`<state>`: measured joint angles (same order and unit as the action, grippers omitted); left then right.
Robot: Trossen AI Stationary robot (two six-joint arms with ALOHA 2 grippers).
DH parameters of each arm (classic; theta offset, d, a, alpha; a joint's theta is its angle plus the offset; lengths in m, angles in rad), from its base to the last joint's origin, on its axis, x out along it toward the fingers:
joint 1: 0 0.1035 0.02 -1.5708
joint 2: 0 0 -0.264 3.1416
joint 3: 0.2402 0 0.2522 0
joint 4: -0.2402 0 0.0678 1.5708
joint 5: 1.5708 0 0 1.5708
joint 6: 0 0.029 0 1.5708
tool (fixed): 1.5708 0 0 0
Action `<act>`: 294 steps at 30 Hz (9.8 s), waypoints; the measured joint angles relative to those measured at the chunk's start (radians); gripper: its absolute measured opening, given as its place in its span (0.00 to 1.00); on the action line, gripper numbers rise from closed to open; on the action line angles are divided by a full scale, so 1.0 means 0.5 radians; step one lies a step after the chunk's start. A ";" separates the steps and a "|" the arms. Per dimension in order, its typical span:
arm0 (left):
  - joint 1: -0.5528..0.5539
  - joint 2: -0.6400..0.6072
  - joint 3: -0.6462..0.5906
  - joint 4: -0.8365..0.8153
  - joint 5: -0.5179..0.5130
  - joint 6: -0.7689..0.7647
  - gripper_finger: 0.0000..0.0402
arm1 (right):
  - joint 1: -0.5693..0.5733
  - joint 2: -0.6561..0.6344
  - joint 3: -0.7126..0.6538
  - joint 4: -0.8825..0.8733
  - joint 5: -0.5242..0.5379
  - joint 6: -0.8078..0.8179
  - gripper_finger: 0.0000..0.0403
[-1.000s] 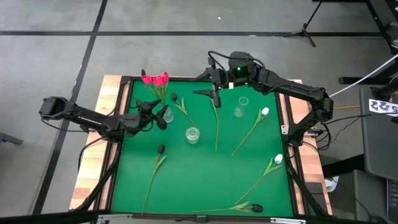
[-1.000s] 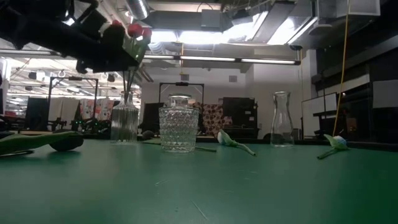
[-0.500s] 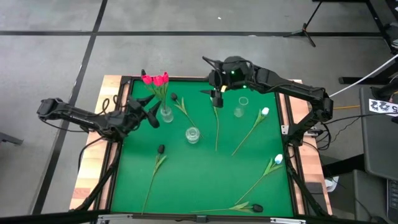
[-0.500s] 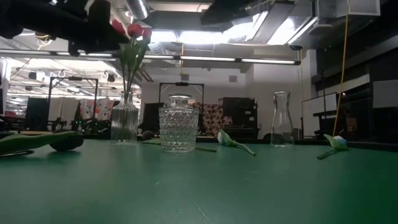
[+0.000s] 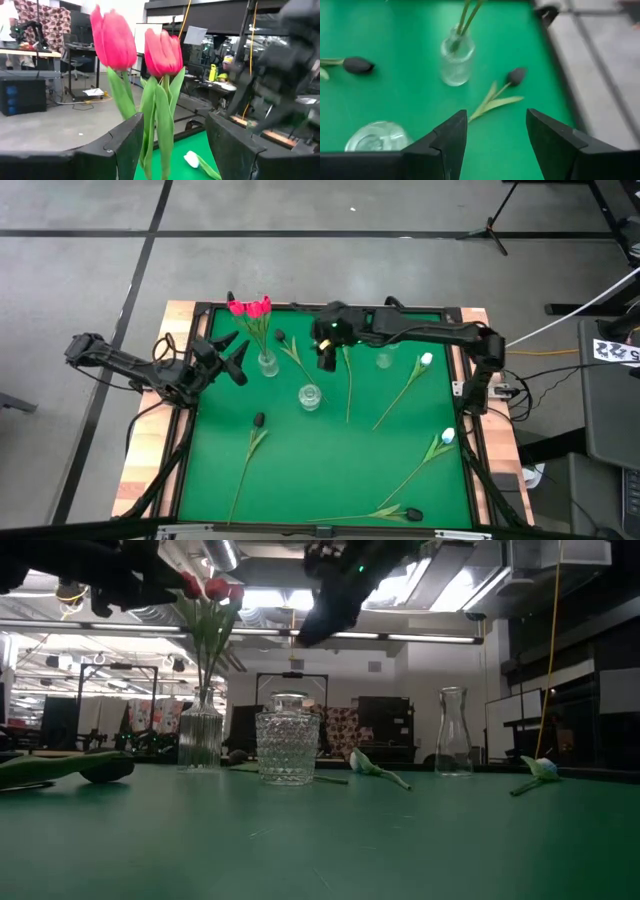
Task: Sort flowers into vase by color
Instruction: Put the top black tulip into the middle transparent vase
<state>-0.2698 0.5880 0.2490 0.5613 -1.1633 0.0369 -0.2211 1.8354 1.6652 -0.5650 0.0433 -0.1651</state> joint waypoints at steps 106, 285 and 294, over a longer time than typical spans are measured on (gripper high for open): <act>-0.054 -0.012 0.021 -0.326 -0.053 -0.372 0.52 | -0.192 0.950 0.110 0.277 -0.601 0.184 0.01; 0.119 1.576 0.660 0.735 0.788 -0.186 0.00 | -0.018 -1.130 -0.771 2.298 -1.401 0.365 0.38; 0.091 1.794 0.660 0.848 0.798 -0.355 0.00 | -0.017 -1.130 -0.772 2.197 -1.392 0.359 0.38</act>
<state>-0.2245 1.4850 0.5790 0.9855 -0.7641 -0.1404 -0.2295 1.2705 1.2793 0.5335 -0.6526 0.0143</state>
